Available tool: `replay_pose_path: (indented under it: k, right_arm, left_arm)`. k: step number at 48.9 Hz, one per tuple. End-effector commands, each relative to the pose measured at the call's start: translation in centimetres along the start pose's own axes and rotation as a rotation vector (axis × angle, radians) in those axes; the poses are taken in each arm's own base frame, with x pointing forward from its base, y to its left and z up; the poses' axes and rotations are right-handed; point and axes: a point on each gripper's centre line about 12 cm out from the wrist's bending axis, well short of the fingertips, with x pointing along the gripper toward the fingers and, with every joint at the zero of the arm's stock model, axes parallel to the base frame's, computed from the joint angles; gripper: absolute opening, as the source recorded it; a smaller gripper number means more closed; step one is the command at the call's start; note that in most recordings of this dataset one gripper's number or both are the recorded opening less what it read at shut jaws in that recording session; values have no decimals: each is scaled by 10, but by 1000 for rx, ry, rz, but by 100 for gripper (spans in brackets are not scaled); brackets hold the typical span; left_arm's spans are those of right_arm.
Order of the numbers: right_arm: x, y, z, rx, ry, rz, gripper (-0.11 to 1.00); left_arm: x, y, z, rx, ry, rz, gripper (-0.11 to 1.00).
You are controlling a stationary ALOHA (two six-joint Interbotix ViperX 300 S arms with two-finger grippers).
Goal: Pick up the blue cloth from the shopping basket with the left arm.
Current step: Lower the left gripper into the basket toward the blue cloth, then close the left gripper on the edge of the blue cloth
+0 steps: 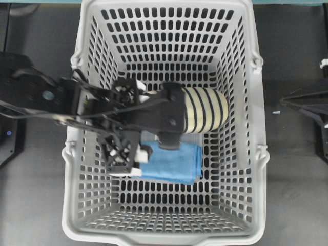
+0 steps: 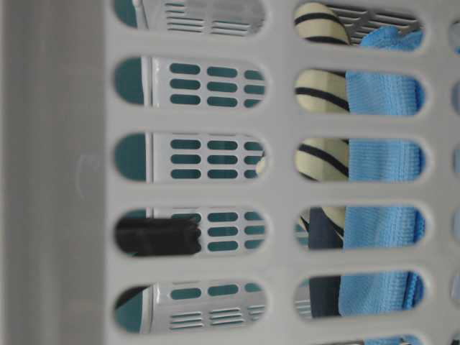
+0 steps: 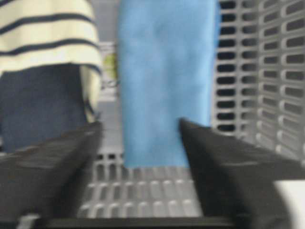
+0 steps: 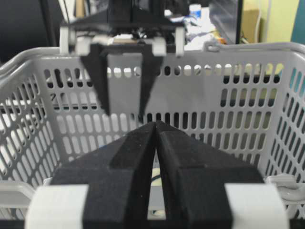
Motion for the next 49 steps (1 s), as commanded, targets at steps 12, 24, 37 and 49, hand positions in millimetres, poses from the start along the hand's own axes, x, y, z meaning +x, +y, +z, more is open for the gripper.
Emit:
replay_pose_path:
  k: [12,24,37,49]
  right_arm:
    - [1,0,9,3,-23,1,0]
    - [1,0,8,3,-21,0,-1]
    - [1,-2,6,3,-11,-13,0]
    - [1,-3,6,3,-9,-17,0]
  left_arm:
    - [39,-17,12,11,-9,-20,88]
    - [76,-17,-5,-22,30,-17,88]
    - [100,-16,-34,-52,87,-13,87]
    - [101,-16,-38,-52,96,-13,75]
